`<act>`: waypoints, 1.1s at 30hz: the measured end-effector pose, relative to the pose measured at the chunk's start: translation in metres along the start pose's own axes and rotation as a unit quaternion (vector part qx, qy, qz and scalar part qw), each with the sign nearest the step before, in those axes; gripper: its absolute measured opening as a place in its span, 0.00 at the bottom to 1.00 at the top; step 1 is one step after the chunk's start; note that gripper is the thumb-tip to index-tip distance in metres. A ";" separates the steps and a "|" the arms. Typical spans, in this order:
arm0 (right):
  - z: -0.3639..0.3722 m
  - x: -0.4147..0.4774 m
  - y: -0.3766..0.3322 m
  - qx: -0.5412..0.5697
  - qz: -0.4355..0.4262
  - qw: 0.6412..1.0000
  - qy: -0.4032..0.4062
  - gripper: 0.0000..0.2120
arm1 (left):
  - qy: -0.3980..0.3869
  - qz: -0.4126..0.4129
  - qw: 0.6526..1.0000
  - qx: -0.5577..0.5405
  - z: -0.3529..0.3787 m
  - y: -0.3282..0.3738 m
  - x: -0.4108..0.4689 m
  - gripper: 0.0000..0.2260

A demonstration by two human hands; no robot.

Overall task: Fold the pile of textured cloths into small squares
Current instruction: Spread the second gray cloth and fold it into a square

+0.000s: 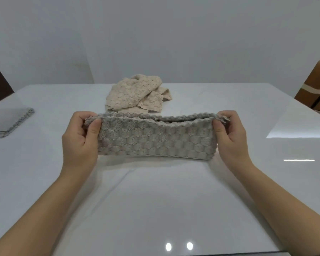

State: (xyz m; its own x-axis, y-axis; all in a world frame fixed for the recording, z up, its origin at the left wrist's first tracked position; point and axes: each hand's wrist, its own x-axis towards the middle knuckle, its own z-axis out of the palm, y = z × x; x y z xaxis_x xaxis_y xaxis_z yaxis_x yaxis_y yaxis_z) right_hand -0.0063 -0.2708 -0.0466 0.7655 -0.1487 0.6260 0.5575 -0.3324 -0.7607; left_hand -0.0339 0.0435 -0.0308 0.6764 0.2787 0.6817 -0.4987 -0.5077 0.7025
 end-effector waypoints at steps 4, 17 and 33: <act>-0.013 -0.014 -0.009 0.038 0.036 0.999 -0.016 0.09 | -0.017 -0.015 1.000 0.007 -0.020 0.010 -0.015 0.06; -0.011 -0.012 -0.032 -0.220 0.163 0.958 -0.088 0.09 | -0.124 -0.148 0.941 0.278 -0.017 0.020 -0.022 0.08; 0.038 0.015 -0.001 -0.520 0.034 0.838 -0.162 0.24 | -0.110 0.050 0.892 0.437 0.040 -0.022 0.009 0.17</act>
State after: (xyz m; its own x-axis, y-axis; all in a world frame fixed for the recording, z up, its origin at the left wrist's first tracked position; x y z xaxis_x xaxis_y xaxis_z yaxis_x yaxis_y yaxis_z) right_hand 0.0168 -0.2375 -0.0428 0.9252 0.0053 0.3794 0.0570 -0.9905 -0.1253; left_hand 0.0049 0.0243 -0.0482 0.7897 0.0792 0.6083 -0.0150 -0.9888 0.1483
